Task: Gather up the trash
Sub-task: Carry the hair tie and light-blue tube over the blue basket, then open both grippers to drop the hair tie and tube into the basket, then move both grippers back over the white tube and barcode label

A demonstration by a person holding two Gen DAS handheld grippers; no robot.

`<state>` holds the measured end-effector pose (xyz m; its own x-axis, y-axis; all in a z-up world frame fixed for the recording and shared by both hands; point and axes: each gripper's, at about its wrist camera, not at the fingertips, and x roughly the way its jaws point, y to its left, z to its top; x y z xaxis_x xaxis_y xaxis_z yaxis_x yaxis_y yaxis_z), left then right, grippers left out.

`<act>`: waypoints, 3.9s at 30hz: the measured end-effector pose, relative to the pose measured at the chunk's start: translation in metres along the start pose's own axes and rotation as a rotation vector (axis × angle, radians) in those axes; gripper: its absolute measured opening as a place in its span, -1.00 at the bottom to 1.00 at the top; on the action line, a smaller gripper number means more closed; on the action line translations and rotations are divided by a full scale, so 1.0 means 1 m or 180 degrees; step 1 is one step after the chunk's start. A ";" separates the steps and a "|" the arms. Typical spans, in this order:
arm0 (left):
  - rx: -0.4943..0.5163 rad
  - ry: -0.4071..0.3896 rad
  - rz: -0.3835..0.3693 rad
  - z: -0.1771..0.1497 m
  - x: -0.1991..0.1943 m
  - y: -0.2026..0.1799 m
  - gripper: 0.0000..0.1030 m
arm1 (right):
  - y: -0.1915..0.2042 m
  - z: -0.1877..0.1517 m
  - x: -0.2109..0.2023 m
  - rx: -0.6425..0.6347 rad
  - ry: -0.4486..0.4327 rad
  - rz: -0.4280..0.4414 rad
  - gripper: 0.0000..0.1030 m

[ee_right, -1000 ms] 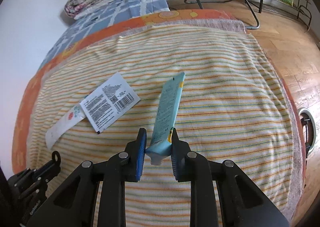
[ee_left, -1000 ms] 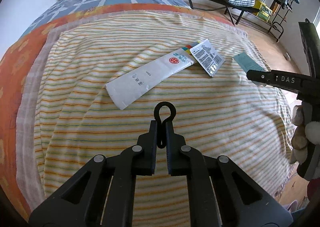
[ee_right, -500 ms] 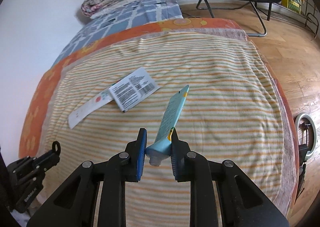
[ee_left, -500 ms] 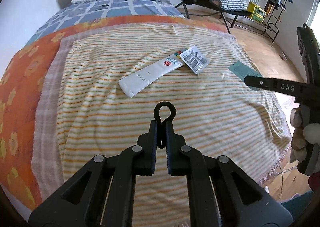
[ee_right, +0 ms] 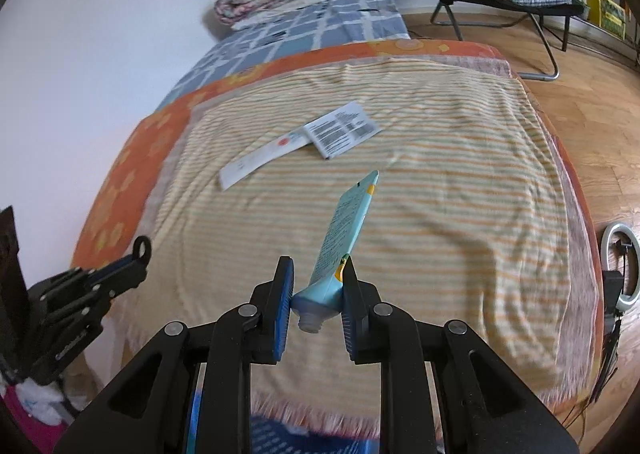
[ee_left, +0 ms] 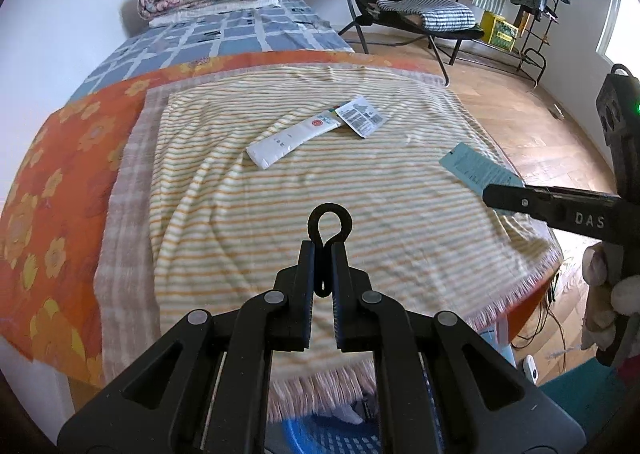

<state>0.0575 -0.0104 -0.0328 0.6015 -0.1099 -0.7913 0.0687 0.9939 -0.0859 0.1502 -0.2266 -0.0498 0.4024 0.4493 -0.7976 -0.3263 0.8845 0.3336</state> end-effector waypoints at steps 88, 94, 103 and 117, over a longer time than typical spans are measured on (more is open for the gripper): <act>-0.0051 0.0580 0.0043 -0.160 0.000 -0.038 0.44 | 0.038 -0.188 -0.009 -0.0211 0.0867 0.0017 0.02; -0.0044 0.0585 0.0044 -0.158 0.001 -0.039 0.45 | 0.039 -0.184 -0.013 -0.0233 0.0802 -0.0058 0.11; -0.0114 0.0531 0.0024 -0.150 -0.002 -0.035 0.45 | 0.040 -0.172 -0.020 -0.0275 0.0704 -0.0173 0.12; -0.0070 0.0370 -0.0066 -0.103 -0.012 -0.026 0.45 | 0.038 -0.133 -0.032 -0.0394 0.0495 -0.0341 0.12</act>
<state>-0.0333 -0.0341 -0.0835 0.5037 -0.1306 -0.8540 0.0620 0.9914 -0.1151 0.0113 -0.2241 -0.0789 0.3069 0.3202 -0.8963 -0.3951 0.8996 0.1860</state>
